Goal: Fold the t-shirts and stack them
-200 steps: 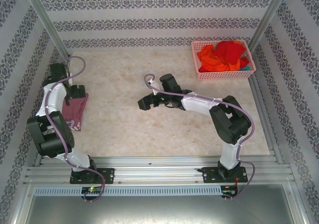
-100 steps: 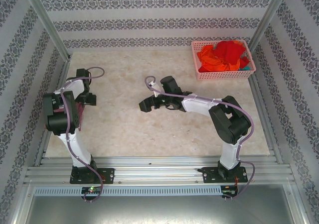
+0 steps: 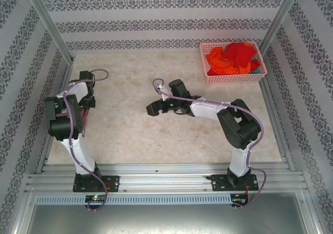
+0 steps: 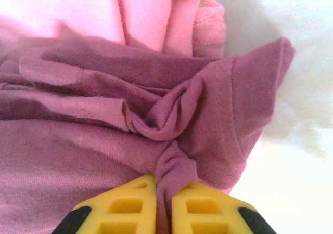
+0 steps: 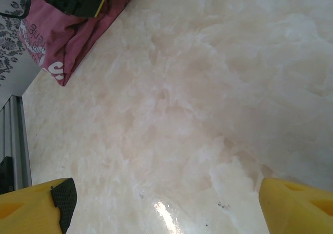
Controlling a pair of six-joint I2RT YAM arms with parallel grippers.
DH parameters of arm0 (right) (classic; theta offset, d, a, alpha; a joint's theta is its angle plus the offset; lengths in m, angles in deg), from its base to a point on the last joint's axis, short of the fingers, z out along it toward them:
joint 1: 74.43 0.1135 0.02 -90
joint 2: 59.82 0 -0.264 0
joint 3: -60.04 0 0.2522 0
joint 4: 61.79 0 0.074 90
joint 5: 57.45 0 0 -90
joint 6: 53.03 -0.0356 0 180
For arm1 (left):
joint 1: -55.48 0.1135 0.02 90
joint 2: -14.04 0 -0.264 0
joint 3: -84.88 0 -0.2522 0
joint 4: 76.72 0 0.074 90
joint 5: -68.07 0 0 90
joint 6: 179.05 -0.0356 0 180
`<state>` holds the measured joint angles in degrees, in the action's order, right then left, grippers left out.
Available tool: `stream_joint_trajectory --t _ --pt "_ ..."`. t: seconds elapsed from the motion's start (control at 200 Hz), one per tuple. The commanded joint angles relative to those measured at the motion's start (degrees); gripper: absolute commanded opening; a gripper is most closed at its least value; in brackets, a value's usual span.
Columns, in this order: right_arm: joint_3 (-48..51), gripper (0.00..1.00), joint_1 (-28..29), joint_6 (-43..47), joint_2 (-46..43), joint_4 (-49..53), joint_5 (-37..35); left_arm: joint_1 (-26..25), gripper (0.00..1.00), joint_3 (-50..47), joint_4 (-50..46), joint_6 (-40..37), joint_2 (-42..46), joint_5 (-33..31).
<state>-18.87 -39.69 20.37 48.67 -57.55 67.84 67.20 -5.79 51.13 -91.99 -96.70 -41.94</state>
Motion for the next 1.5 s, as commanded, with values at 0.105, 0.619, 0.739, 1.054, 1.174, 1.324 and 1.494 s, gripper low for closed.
stream_joint_trajectory --t 0.105,0.619,0.739,1.054,1.174,1.324,1.494 --pt "0.20 0.91 -0.47 -0.63 0.49 -0.92 1.01 0.23 0.04 0.85 -0.63 -3.96 5.66 -1.60" --pt "4.20 0.91 -2.44 -0.03 -5.89 -1.19 -6.18 -0.67 1.00 -6.19 10.61 3.10 16.66 10.46" --pt "7.73 0.92 -4.82 0.34 -11.37 -1.94 -11.42 -3.11 1.00 -12.42 19.25 5.72 24.58 15.02" --pt "18.40 0.97 -12.26 6.13 -30.62 -0.85 -33.11 -6.77 1.00 -38.55 47.20 13.86 43.40 28.84" --pt "23.23 0.98 -14.58 12.84 -37.11 -0.45 -46.22 -6.97 1.00 -44.07 47.26 12.43 47.14 28.13" --pt "32.13 0.98 -19.58 16.16 -40.31 -8.85 -52.75 -6.95 1.00 -51.65 55.50 11.41 49.41 26.34" --pt "38.98 0.98 -26.15 16.61 -36.77 -21.47 -50.42 -6.74 1.00 -54.04 64.36 9.37 44.59 25.76"
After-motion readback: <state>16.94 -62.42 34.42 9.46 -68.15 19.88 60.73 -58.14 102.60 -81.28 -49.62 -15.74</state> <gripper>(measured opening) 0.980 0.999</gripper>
